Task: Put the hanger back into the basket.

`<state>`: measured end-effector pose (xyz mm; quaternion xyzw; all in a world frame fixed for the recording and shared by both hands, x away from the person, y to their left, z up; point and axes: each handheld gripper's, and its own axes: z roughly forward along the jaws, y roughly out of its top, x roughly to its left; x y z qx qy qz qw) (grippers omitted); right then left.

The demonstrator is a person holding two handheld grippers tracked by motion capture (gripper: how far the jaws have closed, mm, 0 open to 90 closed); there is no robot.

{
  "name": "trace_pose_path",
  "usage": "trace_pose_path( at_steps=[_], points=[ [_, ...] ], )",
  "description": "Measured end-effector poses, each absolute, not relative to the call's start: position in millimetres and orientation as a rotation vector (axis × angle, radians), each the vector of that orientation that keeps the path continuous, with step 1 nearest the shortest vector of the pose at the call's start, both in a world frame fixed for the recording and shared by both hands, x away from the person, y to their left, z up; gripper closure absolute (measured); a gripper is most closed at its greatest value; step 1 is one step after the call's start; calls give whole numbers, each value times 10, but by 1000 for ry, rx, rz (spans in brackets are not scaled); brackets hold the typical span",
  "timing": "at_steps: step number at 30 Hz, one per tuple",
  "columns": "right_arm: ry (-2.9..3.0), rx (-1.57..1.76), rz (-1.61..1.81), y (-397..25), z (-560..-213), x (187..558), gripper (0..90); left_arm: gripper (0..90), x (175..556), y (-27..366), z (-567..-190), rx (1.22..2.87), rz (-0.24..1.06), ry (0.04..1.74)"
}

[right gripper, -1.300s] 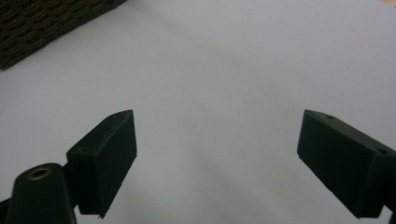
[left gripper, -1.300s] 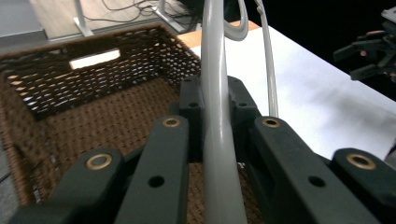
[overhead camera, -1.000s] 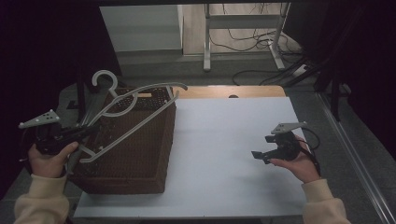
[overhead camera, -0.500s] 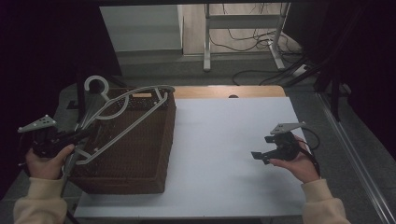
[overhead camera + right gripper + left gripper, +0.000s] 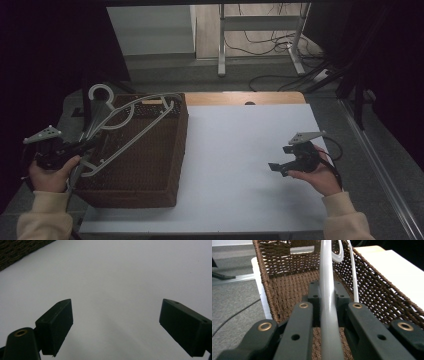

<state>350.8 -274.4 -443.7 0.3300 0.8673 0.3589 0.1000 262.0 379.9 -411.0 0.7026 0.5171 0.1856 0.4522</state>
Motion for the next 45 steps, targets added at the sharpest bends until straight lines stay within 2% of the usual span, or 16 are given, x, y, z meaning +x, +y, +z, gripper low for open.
trace_pose_path(
  at_steps=[29,45],
  points=[
    [2571,976,1058,-2749,-4463,3513,119,801,2890,3738,-4288,1808,493,1302],
    [2583,971,1055,-2745,-4466,3510,119,780,2953,3673,-4329,1897,448,1254]
  ],
)
